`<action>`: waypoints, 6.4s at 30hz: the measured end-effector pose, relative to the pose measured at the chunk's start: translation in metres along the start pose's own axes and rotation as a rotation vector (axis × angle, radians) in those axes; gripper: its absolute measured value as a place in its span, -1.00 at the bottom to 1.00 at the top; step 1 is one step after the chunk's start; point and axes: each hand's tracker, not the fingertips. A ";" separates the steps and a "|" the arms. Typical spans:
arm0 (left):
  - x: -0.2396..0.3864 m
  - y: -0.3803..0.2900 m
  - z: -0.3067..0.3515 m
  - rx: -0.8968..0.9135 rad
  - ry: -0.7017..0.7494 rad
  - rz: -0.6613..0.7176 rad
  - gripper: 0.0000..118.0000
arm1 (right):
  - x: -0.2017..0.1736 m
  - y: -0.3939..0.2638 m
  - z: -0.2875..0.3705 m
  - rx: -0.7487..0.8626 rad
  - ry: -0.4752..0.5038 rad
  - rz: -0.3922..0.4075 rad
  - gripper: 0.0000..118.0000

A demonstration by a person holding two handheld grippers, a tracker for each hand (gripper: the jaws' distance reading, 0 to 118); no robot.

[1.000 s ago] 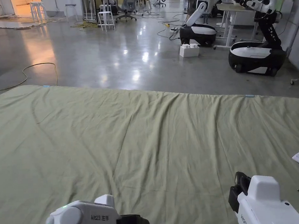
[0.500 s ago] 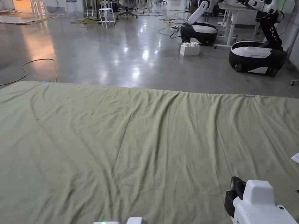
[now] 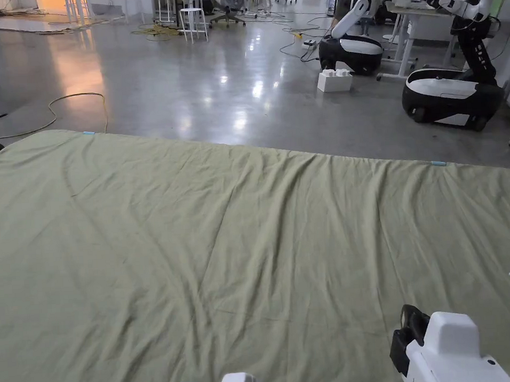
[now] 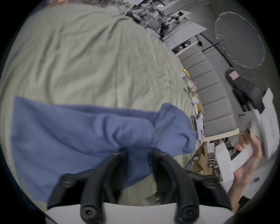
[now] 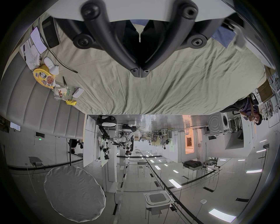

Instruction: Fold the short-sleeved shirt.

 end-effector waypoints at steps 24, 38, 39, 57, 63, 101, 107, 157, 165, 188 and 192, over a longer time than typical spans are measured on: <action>-0.189 -0.010 0.055 0.134 -0.353 0.405 0.06 | -0.016 0.011 0.003 0.001 0.026 -0.029 -1.00; -0.146 -0.001 0.085 0.199 -0.169 0.208 -0.70 | -0.014 0.012 0.005 -0.012 0.010 -0.009 -1.00; -0.143 0.002 0.095 0.222 -0.146 0.187 -0.70 | -0.014 0.013 0.005 -0.012 0.011 -0.008 -1.00; -0.049 0.012 0.180 0.264 0.473 -0.164 -0.70 | -0.027 0.015 -0.002 0.001 0.063 -0.021 -1.00; 0.005 0.000 0.150 0.244 0.479 -0.265 -0.70 | -0.024 0.014 -0.001 0.006 0.059 -0.031 -1.00; 0.060 0.000 0.012 0.144 0.126 -0.103 0.18 | 0.027 -0.005 0.017 -0.023 -0.024 -0.083 -0.99; 0.053 -0.006 -0.046 -0.026 0.122 -0.091 -0.69 | 0.022 -0.010 0.014 -0.037 -0.019 -0.080 -1.00; 0.012 0.035 0.138 0.995 0.696 -0.369 -0.86 | -0.024 0.022 0.032 0.102 0.025 -0.001 -0.99; -0.011 0.010 0.131 0.906 0.686 -0.322 -0.85 | -0.084 -0.058 0.038 -0.109 0.203 0.090 -0.99; -0.096 -0.002 0.070 0.282 0.010 -0.003 0.56 | -0.096 -0.150 -0.003 -0.348 0.184 0.005 -0.99; -0.115 0.014 0.036 0.138 -0.090 0.052 0.56 | -0.093 -0.153 -0.003 -0.345 0.189 -0.015 -0.99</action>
